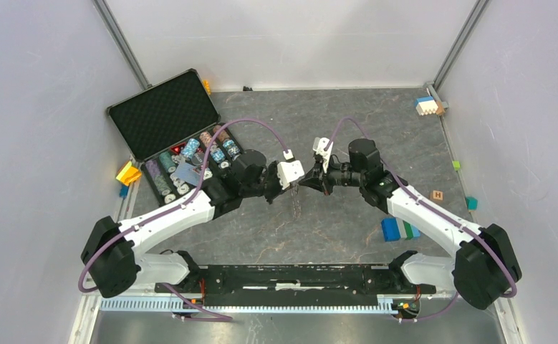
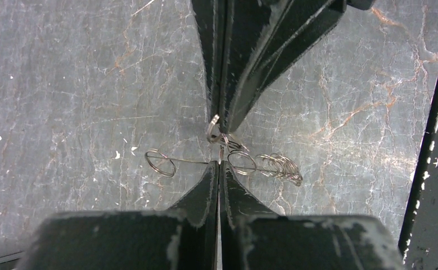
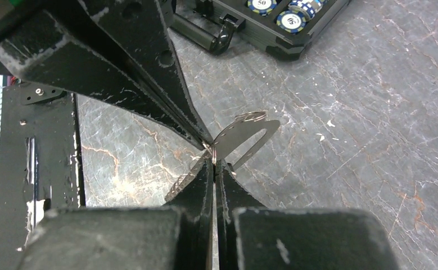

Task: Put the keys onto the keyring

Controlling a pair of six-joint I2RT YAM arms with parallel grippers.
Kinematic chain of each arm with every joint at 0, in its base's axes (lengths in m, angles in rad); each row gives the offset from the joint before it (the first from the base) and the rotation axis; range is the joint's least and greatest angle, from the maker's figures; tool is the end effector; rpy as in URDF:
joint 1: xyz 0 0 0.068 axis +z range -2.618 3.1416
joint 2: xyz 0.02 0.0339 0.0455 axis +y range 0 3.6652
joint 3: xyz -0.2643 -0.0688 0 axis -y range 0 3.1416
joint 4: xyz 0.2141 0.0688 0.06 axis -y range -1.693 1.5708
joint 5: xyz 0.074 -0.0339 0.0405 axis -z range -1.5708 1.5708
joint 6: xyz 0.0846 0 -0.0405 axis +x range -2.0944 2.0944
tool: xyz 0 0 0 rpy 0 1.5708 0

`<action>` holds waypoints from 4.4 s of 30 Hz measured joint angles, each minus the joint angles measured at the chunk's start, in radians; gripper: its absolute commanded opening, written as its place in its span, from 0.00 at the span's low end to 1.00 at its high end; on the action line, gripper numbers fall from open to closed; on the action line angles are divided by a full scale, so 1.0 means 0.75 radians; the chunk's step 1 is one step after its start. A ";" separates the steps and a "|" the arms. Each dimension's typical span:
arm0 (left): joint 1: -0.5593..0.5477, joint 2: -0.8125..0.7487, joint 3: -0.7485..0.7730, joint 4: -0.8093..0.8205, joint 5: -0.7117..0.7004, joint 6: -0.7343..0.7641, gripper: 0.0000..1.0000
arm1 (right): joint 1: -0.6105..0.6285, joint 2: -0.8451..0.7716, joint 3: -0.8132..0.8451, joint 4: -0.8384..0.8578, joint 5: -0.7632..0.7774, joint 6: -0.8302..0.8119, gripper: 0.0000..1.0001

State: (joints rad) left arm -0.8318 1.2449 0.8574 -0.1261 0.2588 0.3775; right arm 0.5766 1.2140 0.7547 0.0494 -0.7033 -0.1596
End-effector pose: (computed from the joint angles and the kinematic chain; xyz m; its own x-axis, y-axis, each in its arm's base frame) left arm 0.1806 -0.2304 0.2620 0.0111 0.5169 -0.8560 0.9258 0.3183 0.2042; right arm 0.1992 0.1948 0.2648 -0.1847 -0.2647 -0.9465 -0.9546 0.2775 0.1087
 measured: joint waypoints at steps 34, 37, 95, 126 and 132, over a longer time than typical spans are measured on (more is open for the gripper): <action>-0.001 0.050 0.040 -0.008 -0.087 -0.155 0.02 | -0.030 0.067 -0.063 0.121 -0.075 0.145 0.00; -0.001 0.050 0.040 -0.008 -0.086 -0.162 0.02 | -0.030 0.072 -0.063 0.126 -0.075 0.150 0.00; -0.001 0.047 0.019 0.058 -0.017 -0.163 0.02 | -0.066 0.105 -0.059 0.162 -0.036 0.292 0.00; -0.022 0.011 -0.056 0.126 -0.108 -0.094 0.02 | -0.134 0.020 -0.060 0.104 -0.068 0.144 0.00; -0.022 0.012 -0.056 0.132 -0.131 -0.095 0.02 | -0.133 0.017 -0.060 0.091 -0.089 0.126 0.00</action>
State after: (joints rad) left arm -0.8486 1.2541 0.8154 -0.0269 0.1608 0.3065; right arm 0.4770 1.2266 0.7097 0.1173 -0.7700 -0.0650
